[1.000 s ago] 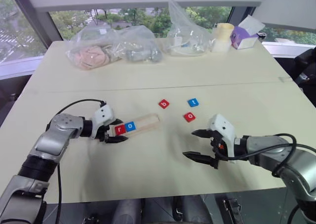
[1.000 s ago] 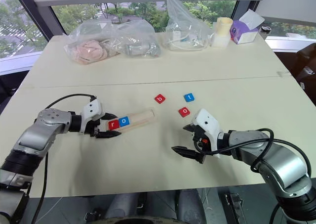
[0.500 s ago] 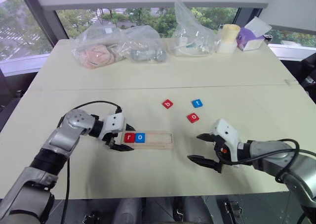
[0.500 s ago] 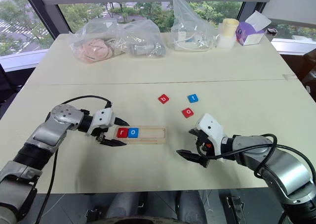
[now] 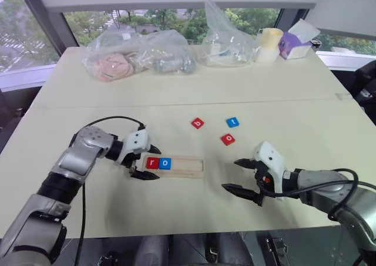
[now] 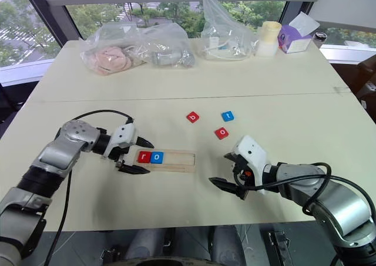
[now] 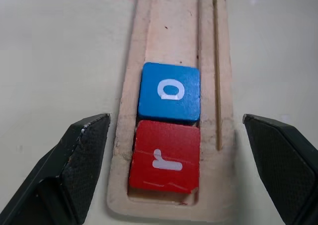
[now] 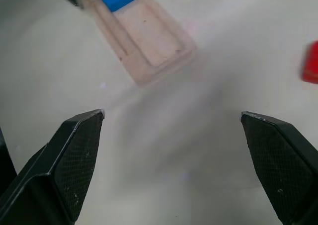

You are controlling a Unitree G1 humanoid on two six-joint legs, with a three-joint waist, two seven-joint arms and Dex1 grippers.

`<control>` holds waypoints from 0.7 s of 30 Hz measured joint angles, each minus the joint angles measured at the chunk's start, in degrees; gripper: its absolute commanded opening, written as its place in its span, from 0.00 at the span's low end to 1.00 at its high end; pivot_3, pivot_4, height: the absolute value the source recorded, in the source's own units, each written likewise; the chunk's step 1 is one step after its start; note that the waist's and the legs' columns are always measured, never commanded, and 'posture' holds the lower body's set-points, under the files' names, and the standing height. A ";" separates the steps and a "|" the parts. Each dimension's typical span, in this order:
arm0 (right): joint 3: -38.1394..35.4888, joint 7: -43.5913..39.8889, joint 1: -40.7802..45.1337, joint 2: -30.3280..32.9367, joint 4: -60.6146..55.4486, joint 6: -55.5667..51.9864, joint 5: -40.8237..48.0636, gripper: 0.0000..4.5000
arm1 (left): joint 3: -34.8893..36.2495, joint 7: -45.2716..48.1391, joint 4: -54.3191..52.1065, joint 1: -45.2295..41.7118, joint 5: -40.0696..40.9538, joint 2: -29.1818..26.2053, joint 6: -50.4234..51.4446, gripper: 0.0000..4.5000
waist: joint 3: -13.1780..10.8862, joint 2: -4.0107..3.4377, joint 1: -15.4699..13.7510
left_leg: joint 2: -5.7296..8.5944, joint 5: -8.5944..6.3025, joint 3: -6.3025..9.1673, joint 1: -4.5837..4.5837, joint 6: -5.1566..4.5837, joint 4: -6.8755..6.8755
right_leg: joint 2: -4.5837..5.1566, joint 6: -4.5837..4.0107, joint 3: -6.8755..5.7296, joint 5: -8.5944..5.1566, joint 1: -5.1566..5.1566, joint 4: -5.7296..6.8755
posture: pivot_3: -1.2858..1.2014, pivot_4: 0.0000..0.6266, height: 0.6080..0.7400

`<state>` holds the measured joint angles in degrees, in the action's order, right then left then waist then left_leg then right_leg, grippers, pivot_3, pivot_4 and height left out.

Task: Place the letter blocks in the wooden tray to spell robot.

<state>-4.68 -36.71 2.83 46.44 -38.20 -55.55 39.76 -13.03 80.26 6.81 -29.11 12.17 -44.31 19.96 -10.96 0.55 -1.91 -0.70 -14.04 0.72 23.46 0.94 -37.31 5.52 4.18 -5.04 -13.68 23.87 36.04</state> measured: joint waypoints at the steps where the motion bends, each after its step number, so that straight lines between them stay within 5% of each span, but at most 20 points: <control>1: -0.59 0.45 1.37 -0.72 0.90 -0.34 0.57 1.00 | 1.76 -0.22 -1.70 0.42 1.49 -1.35 2.48 0.99 | -0.03 0.05 0.10 | -0.04 0.00 -0.03 0.04 0.00 0.01 | -0.06 -0.05 0.02 0.03 0.08 0.02 | 0.52 0.24 1.00; 5: 0.09 5.28 15.07 -8.61 9.88 -1.38 0.16 1.00 | 14.48 -4.20 -9.14 3.44 10.07 -6.26 15.02 0.99 | -0.11 0.14 1.64 | -0.21 0.00 -0.16 0.00 0.00 0.03 | -0.29 -0.28 0.25 0.19 0.32 0.07 | 0.52 0.24 1.00; 10: 10.71 9.66 30.10 -19.28 28.35 5.06 -10.63 1.00 | 25.08 -16.14 -17.14 6.60 16.61 -2.68 24.56 0.99 | -0.12 0.12 1.93 | -0.22 0.01 -0.31 0.00 0.00 0.10 | -0.49 -0.17 0.39 0.35 0.40 0.14 | 0.52 0.24 1.00; 21: 20.60 7.64 41.05 -31.26 60.29 21.45 -26.78 1.00 | 34.99 -28.56 -31.93 21.55 23.11 -2.76 33.48 0.99 | -0.14 0.17 2.85 | -0.23 0.02 -0.38 0.00 0.01 0.17 | -0.53 -0.39 0.54 0.49 0.50 0.18 | 0.52 0.24 1.00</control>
<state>15.92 -29.06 43.88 15.18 22.09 -34.10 12.97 21.96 51.70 -25.11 -7.56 35.28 -47.07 53.45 -11.10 0.72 0.94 -0.93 -14.02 0.33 23.46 0.96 -37.13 4.99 3.79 -4.50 -13.18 24.37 36.22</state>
